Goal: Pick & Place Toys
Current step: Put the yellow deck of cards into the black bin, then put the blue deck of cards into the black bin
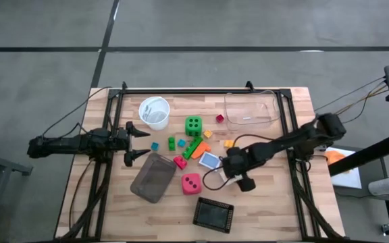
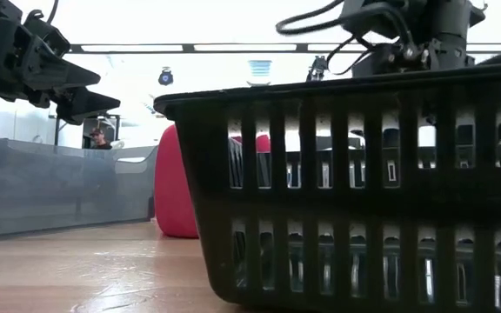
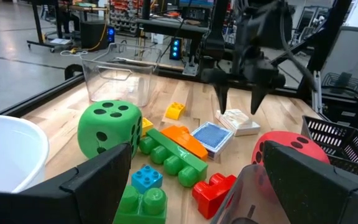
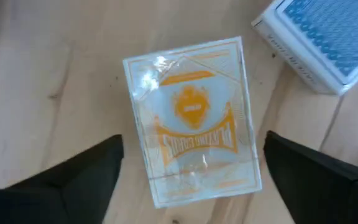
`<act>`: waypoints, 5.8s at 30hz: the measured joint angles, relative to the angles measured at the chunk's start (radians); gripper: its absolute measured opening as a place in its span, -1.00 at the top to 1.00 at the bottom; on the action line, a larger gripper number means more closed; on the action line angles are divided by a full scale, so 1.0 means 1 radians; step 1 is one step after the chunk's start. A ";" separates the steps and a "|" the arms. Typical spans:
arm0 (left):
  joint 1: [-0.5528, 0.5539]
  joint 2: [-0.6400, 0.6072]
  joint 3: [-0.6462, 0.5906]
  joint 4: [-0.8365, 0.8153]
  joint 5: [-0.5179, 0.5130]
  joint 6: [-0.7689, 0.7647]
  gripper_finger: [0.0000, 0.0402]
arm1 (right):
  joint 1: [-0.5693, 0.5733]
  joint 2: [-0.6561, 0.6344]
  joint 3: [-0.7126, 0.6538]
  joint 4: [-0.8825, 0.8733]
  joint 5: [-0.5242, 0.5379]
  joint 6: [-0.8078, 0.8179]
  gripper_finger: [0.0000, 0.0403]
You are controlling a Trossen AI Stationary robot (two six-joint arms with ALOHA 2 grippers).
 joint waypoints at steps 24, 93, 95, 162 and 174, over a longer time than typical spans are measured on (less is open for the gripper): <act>0.000 0.001 0.001 -0.005 0.000 0.000 -0.80 | 0.017 0.180 0.057 -0.033 0.030 -0.003 -0.49; 0.000 0.001 0.001 0.008 -0.011 -0.004 -0.80 | 0.301 0.417 0.704 -0.169 0.019 0.419 -0.49; 0.000 0.001 0.001 0.006 -0.011 -0.007 -0.80 | 0.301 0.443 0.728 -0.200 0.019 0.444 -0.49; 0.000 0.001 0.001 0.013 -0.011 -0.023 -0.80 | 0.129 0.358 0.189 1.256 0.261 -0.049 -0.52; 0.000 0.027 0.001 -0.002 -0.011 -0.024 -0.80 | 0.002 0.072 0.071 0.750 0.265 0.044 -0.51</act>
